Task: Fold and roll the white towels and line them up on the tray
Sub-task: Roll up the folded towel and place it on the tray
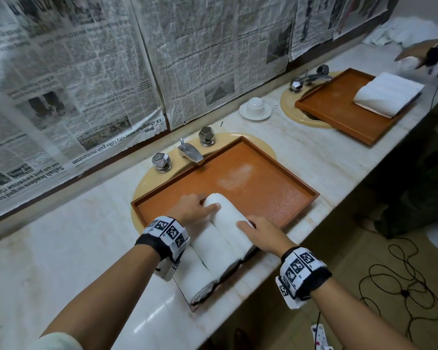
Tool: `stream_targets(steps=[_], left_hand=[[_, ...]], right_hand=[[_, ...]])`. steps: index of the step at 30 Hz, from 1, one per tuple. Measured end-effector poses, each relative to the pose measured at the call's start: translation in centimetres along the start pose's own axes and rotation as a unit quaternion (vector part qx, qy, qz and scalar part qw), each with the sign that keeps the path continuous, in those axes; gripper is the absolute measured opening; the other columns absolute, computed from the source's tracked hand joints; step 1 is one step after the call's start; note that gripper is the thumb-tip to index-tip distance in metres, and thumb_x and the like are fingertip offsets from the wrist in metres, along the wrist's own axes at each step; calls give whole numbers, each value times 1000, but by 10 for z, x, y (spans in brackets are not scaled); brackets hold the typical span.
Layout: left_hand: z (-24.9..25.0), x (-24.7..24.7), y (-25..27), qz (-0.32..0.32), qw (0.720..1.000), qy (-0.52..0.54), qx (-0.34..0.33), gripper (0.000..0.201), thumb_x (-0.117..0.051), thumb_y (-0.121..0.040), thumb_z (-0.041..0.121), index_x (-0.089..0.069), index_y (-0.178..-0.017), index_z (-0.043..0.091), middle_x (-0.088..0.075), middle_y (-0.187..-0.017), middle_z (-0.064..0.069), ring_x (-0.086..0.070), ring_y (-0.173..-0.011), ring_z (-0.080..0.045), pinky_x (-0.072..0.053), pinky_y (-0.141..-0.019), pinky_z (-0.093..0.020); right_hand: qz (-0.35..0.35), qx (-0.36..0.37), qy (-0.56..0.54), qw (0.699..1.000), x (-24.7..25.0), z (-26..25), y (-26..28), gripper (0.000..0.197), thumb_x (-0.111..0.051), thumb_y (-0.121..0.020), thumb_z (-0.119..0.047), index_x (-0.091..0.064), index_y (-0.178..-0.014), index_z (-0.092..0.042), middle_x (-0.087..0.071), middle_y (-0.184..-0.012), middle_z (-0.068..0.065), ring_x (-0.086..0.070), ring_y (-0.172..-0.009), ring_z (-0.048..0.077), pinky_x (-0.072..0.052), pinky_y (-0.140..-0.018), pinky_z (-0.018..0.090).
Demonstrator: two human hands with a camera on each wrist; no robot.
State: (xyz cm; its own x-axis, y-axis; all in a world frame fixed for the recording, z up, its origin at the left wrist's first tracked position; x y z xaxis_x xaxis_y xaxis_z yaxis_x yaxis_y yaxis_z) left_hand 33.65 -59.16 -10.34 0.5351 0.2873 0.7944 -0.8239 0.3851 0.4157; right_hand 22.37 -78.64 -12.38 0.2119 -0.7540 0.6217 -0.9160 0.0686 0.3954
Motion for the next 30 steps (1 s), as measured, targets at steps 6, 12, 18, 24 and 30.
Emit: stream_targets(steps=[6,12,18,24,30], left_hand=[[-13,9,34,88,996,20,-4,61,-54,-95,57,-48,-143,21,-49,-146,-2,-49,-129,-20,-42,-108,-41],[-45,15,87,139,989,40,24,61,-54,-94,59,-49,-142,21,-50,-145,-4,-47,-131,-22,-41,-108,-42],[-105,12,159,181,979,76,63,65,-54,-92,62,-47,-144,23,-48,-148,0,-47,-133,-18,-41,-107,-35],[-184,6,249,207,970,71,108,66,-50,-92,66,-43,-146,29,-42,-152,6,-41,-138,-17,-38,-112,-40],[-254,-2,335,231,954,85,168,66,-49,-93,66,-41,-147,29,-41,-153,5,-41,-137,-19,-37,-112,-44]], right_hand=[[44,66,78,994,10,-24,11,61,-51,-93,-59,-46,-140,-21,-48,-137,-2,-46,-125,18,-42,-102,40],[65,157,140,975,2,-64,17,65,-55,-91,-56,-42,-143,-20,-41,-145,-2,-35,-135,15,-39,-107,39],[57,234,202,949,-43,-115,35,69,-55,-93,-56,-41,-146,-15,-43,-149,1,-35,-139,17,-31,-111,31],[25,267,224,937,-117,-166,64,74,-53,-94,-57,-35,-151,-13,-38,-155,4,-32,-142,18,-28,-114,31],[-28,320,223,921,-200,-216,95,76,-52,-94,-60,-34,-152,-15,-35,-157,0,-29,-144,14,-27,-116,30]])
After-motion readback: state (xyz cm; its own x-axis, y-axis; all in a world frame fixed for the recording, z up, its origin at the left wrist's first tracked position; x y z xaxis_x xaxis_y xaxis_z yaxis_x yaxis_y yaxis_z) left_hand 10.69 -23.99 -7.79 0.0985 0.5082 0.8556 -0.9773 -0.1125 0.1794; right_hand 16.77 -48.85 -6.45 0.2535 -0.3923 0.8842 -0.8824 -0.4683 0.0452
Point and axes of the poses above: each hand's wrist, its own y-axis away from the middle knuckle, its own x-axis out of the back of the hand, z = x × y, the point moved 3 cm from there along -y, towards the middle knuckle
